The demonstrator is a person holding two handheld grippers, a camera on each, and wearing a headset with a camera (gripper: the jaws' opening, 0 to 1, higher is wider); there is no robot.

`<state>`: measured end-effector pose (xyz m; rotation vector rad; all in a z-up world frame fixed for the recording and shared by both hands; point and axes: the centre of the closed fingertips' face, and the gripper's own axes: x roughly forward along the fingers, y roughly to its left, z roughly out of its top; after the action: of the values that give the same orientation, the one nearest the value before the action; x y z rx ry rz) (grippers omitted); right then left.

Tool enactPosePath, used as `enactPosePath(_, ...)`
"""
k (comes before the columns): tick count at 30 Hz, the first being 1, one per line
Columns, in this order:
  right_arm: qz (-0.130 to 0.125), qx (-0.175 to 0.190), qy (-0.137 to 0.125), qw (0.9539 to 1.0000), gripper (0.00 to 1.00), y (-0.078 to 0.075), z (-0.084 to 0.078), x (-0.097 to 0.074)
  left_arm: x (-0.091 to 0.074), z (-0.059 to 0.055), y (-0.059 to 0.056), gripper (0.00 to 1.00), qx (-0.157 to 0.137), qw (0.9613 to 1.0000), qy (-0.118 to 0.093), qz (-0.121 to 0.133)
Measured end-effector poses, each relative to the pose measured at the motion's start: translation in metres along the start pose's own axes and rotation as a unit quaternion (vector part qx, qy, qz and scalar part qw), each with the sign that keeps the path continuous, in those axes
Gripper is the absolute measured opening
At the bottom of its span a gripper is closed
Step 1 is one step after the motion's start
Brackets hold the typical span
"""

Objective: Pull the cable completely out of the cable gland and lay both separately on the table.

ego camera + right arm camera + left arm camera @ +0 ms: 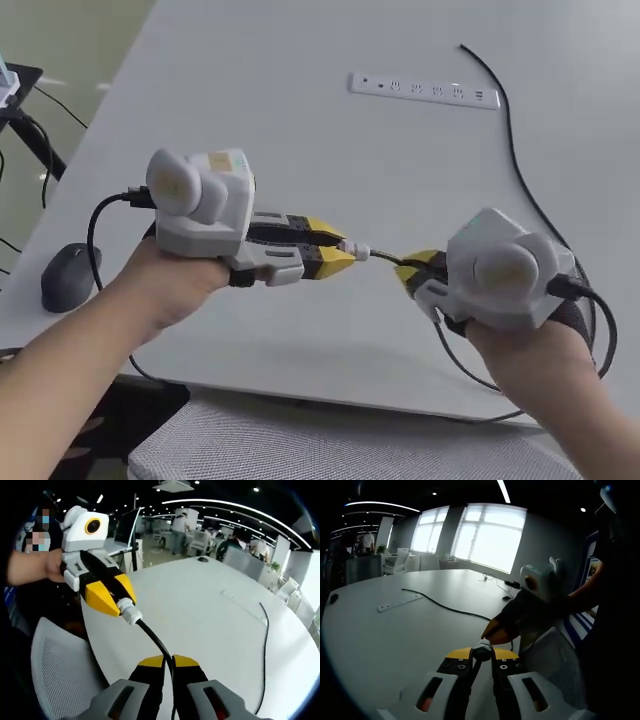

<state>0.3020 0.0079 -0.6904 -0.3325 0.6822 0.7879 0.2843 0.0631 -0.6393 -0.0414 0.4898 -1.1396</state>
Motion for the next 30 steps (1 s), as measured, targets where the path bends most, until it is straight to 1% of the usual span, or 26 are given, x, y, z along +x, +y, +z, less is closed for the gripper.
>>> enactPosePath(2,0.002,0.023,0.001,0.9997,0.00,-0.001,-0.004,0.001,0.000,0.000,0.000,0.14,-0.001,1.0000,0.001,0.000)
enactPosePath(5,0.000,0.046,0.006,0.9989,0.00,-0.005,-0.010,0.003,0.001,-0.001,0.000,0.14,0.000,1.0000,0.002,-0.001)
enactPosePath(8,-0.003,0.076,0.010,0.9971,0.00,-0.010,-0.018,0.004,0.001,-0.001,0.000,0.14,-0.001,1.0000,0.002,-0.001)
enactPosePath(14,-0.010,0.124,0.020,0.9921,0.00,-0.019,-0.033,0.006,0.000,0.000,0.001,0.14,-0.004,1.0000,-0.001,-0.001)
enactPosePath(17,-0.017,0.148,0.023,0.9886,0.00,-0.023,-0.040,0.007,0.001,0.000,0.001,0.14,-0.003,1.0000,-0.002,-0.001)
enactPosePath(19,-0.023,0.168,0.026,0.9851,0.00,-0.026,-0.047,0.008,0.001,0.000,0.001,0.14,-0.002,1.0000,-0.002,-0.001)
enactPosePath(20,-0.026,0.192,0.029,0.9806,0.00,-0.028,-0.052,0.009,0.001,0.000,0.001,0.14,-0.003,1.0000,-0.003,-0.001)
enactPosePath(21,-0.025,0.207,0.028,0.9777,0.00,-0.028,-0.054,0.009,0.001,0.001,0.000,0.14,-0.003,1.0000,-0.003,-0.002)
enactPosePath(22,-0.026,0.226,0.027,0.9734,0.01,-0.030,-0.058,0.009,0.001,0.001,0.000,0.14,-0.002,1.0000,-0.003,-0.002)
enactPosePath(23,-0.026,0.232,0.028,0.9720,0.01,-0.031,-0.059,0.009,0.001,0.001,0.000,0.14,-0.002,1.0000,-0.003,-0.002)
enactPosePath(24,-0.017,0.266,0.018,0.9637,0.01,-0.030,-0.059,0.010,0.001,0.001,-0.001,0.14,-0.002,1.0000,-0.004,-0.003)
enactPosePath(25,-0.013,0.284,0.014,0.9586,0.01,-0.029,-0.059,0.010,0.001,0.001,-0.001,0.14,-0.002,1.0000,-0.004,-0.003)
enactPosePath(26,-0.015,0.292,0.018,0.9560,0.01,-0.031,-0.062,0.010,0.002,0.000,-0.001,0.14,0.000,1.0000,-0.002,-0.004)
enactPosePath(27,-0.021,0.280,0.022,0.9594,0.01,-0.033,-0.066,0.010,0.002,0.000,-0.002,0.14,0.001,1.0000,-0.003,-0.004)
enactPosePath(28,-0.022,0.286,0.021,0.9578,0.01,-0.033,-0.067,0.010,0.002,0.001,-0.002,0.14,-0.002,1.0000,-0.004,-0.004)
enactPosePath(29,-0.022,0.297,0.018,0.9543,0.01,-0.034,-0.068,0.010,0.002,0.001,-0.002,0.14,-0.002,1.0000,-0.004,-0.004)
enactPosePath(30,-0.022,0.303,0.019,0.9527,0.01,-0.034,-0.070,0.010,0.002,0.000,-0.002,0.14,-0.001,1.0000,-0.004,-0.004)
